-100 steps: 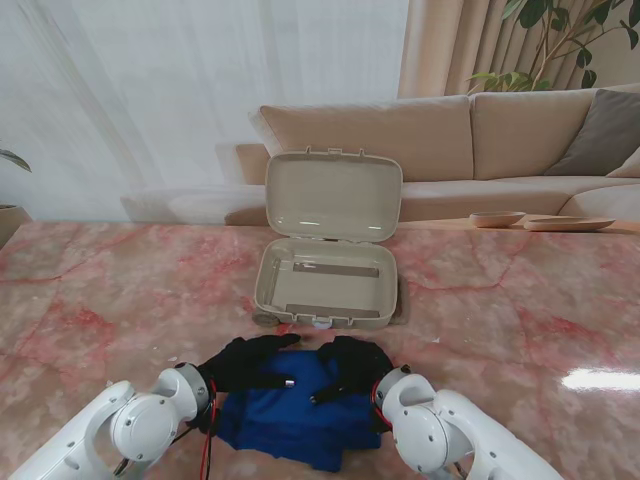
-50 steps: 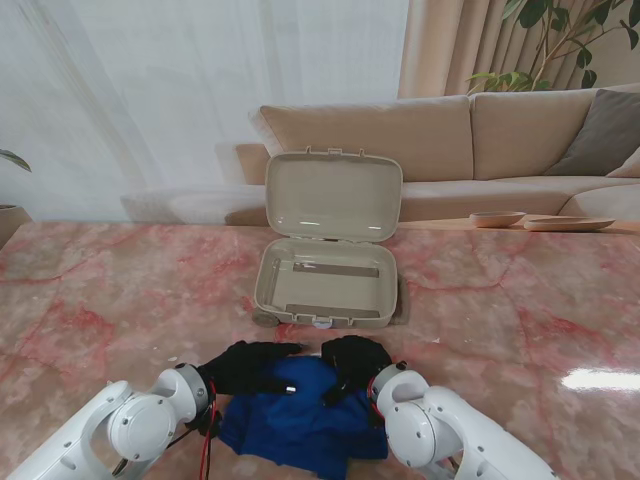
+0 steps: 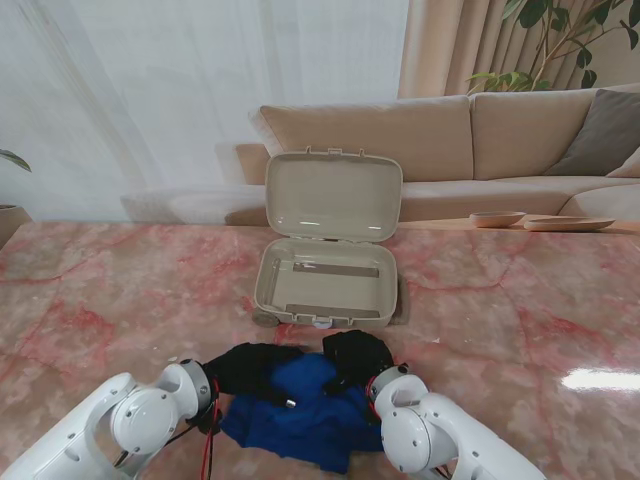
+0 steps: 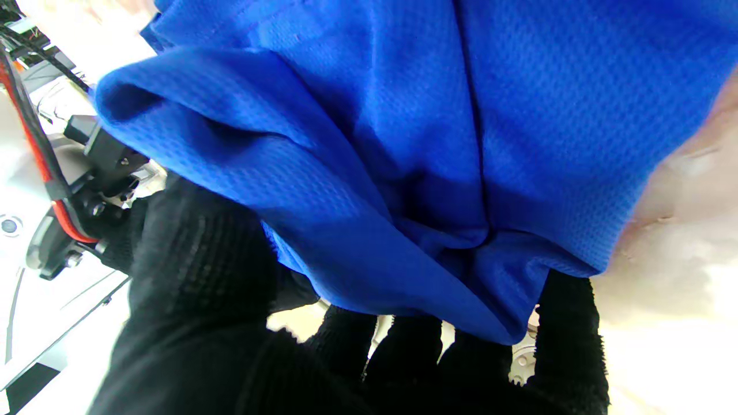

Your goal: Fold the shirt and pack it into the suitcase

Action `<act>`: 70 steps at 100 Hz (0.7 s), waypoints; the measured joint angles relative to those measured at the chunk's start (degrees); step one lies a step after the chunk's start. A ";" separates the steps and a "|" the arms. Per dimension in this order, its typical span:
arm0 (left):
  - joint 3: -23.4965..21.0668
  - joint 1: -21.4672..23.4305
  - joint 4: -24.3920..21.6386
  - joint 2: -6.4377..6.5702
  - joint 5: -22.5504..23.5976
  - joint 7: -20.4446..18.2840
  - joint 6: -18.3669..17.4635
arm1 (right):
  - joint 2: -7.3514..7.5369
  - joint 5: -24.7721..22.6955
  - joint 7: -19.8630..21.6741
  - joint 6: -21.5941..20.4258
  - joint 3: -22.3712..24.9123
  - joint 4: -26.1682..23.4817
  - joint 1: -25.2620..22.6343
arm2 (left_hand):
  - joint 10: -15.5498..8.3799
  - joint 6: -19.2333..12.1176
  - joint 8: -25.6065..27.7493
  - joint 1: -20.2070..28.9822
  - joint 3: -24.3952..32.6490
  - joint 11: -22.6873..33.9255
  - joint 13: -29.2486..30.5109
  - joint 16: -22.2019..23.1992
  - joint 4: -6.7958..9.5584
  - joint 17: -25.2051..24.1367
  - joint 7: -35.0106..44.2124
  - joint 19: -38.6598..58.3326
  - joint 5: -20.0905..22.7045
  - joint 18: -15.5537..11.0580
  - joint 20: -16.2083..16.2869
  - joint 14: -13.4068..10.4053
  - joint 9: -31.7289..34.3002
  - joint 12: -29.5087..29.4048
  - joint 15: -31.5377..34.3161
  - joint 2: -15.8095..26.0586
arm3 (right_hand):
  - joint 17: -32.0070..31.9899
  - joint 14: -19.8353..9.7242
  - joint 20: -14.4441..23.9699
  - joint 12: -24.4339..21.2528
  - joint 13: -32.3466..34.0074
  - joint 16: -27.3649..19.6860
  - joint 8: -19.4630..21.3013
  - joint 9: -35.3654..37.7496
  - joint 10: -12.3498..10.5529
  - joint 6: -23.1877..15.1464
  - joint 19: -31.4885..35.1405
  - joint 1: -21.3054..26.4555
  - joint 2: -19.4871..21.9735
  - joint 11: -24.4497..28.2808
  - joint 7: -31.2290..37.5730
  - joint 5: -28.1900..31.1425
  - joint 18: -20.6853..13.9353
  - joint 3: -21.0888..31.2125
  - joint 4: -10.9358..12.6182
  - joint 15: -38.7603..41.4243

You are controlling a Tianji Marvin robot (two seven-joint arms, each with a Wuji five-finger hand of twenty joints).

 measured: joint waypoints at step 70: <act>4.08 -3.38 4.76 -0.51 2.57 3.65 -1.17 | -0.83 -0.18 -3.64 -0.52 1.09 -0.16 -1.81 | -8.36 -1.07 21.24 -2.72 39.39 23.58 29.20 32.11 -3.85 18.96 29.20 27.94 -2.37 -3.18 19.78 -8.11 11.24 24.77 41.99 -16.29 | 1.49 -0.64 -0.70 2.78 0.09 1.42 0.66 0.33 -0.72 -1.03 0.77 2.28 -0.76 0.49 1.36 1.34 -0.61 2.28 2.19 2.13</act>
